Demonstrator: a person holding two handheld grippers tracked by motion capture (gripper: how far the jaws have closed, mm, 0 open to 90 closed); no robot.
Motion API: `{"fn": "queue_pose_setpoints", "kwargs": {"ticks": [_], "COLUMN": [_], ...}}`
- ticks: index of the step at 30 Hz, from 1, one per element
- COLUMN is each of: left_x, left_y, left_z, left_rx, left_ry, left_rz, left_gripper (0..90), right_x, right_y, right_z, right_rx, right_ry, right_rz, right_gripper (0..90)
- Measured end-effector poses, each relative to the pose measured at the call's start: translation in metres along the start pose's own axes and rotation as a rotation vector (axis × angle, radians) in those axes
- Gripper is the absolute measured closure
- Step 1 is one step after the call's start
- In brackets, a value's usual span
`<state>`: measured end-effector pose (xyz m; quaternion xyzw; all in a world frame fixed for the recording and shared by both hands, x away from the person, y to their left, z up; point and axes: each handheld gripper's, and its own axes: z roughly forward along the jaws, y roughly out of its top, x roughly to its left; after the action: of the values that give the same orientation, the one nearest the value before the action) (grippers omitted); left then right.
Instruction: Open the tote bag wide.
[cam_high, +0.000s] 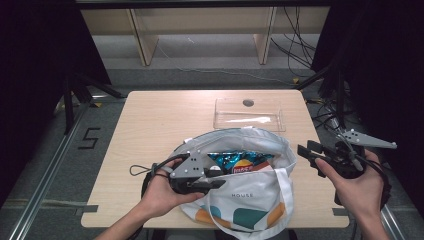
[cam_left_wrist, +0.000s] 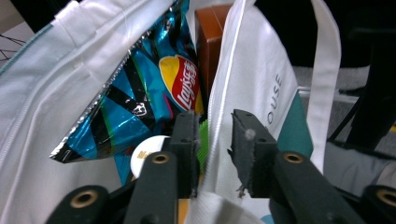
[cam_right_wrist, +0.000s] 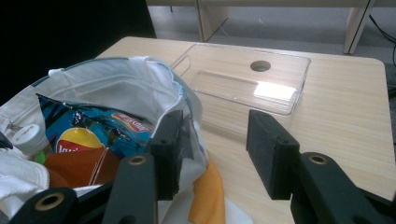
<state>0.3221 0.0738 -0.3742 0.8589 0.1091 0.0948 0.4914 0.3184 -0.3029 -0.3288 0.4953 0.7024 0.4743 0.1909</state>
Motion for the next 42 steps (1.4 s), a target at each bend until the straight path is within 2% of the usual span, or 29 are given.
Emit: {"fn": "queue_pose_setpoints", "kwargs": {"ticks": [3, 4, 5, 7, 10, 12, 14, 15, 18, 19, 20, 21, 22, 24, 25, 29, 31, 32, 36, 39, 40, 42], "left_x": [0.000, 0.000, -0.001, -0.001, -0.003, -0.005, -0.008, -0.010, -0.017, -0.020, -0.022, -0.024, -0.027, -0.030, -0.030, -0.039, -0.043, -0.048, -0.050, -0.050, -0.049, -0.047], "left_y": [0.000, -0.001, -0.001, 0.000, 0.002, 0.005, 0.008, 0.009, 0.013, 0.015, 0.016, 0.018, 0.019, 0.021, 0.021, 0.010, 0.005, 0.001, -0.004, -0.010, -0.013, -0.016], "left_z": [0.004, 0.006, 0.007, 0.008, 0.007, 0.006, 0.004, 0.003, 0.001, 0.000, 0.000, 0.000, 0.000, 0.002, 0.003, 0.016, 0.022, 0.029, 0.035, 0.040, 0.041, 0.043], "left_rx": [0.021, 0.031, 0.027, 0.039, 0.038, 0.035, 0.028, 0.025, 0.025, 0.026, 0.030, 0.028, 0.029, 0.039, 0.041, 0.063, 0.089, 0.097, 0.123, 0.137, 0.141, 0.143], "left_ry": [0.000, -0.005, -0.003, -0.005, -0.003, -0.014, -0.023, -0.032, -0.052, -0.054, -0.057, -0.062, -0.060, -0.066, -0.070, -0.098, -0.113, -0.119, -0.128, -0.137, -0.138, -0.149], "left_rz": [0.026, 0.033, 0.023, 0.028, 0.039, 0.039, 0.056, 0.048, 0.061, 0.051, 0.059, 0.076, 0.072, 0.092, 0.102, 0.093, 0.102, 0.104, 0.123, 0.096, 0.090, 0.065], "left_gripper": [78.2, 80.0, 82.3, 86.5, 87.2, 87.3, 87.4, 87.4, 87.4, 87.4, 87.4, 87.4, 87.4, 87.4, 87.4, 87.4, 87.4, 87.4, 87.4, 87.4, 87.4, 87.4], "right_x": [-0.001, -0.002, -0.002, -0.002, -0.001, -0.001, -0.001, -0.001, -0.001, -0.002, -0.002, 0.000, 0.000, 0.001, 0.001, 0.001, 0.000, -0.001, 0.001, 0.001, 0.004, 0.003], "right_y": [0.000, 0.000, 0.000, 0.000, 0.000, 0.000, 0.000, 0.000, 0.001, 0.001, 0.001, 0.001, 0.001, 0.001, 0.001, 0.000, -0.001, -0.001, -0.002, -0.003, -0.004, -0.005], "right_z": [0.002, 0.001, 0.001, 0.001, 0.001, 0.001, 0.001, 0.000, -0.001, -0.001, -0.001, -0.001, -0.001, -0.001, -0.001, 0.001, 0.003, 0.004, 0.005, 0.007, 0.008, 0.011], "right_rx": [-0.005, -0.007, -0.005, -0.007, -0.001, -0.002, -0.005, -0.013, -0.013, -0.013, -0.015, -0.018, -0.018, -0.010, -0.010, -0.007, -0.001, -0.005, 0.007, 0.025, 0.032, 0.039], "right_ry": [-0.003, -0.008, -0.006, -0.002, -0.005, -0.004, -0.007, -0.004, 0.002, 0.001, -0.007, 0.002, 0.002, 0.003, 0.003, 0.004, -0.002, -0.002, 0.007, 0.015, 0.011, 0.019], "right_rz": [0.000, -0.020, -0.017, -0.016, 0.003, 0.001, -0.007, 0.004, -0.004, -0.015, -0.021, -0.001, -0.001, -0.008, -0.008, -0.011, -0.015, -0.032, -0.017, -0.032, -0.003, -0.016], "right_gripper": [57.3, 57.4, 57.4, 57.4, 57.3, 57.4, 57.4, 57.4, 57.4, 57.4, 57.4, 57.4, 57.4, 57.3, 57.3, 57.1, 57.1, 57.1, 57.1, 57.0, 57.0, 56.7]}}
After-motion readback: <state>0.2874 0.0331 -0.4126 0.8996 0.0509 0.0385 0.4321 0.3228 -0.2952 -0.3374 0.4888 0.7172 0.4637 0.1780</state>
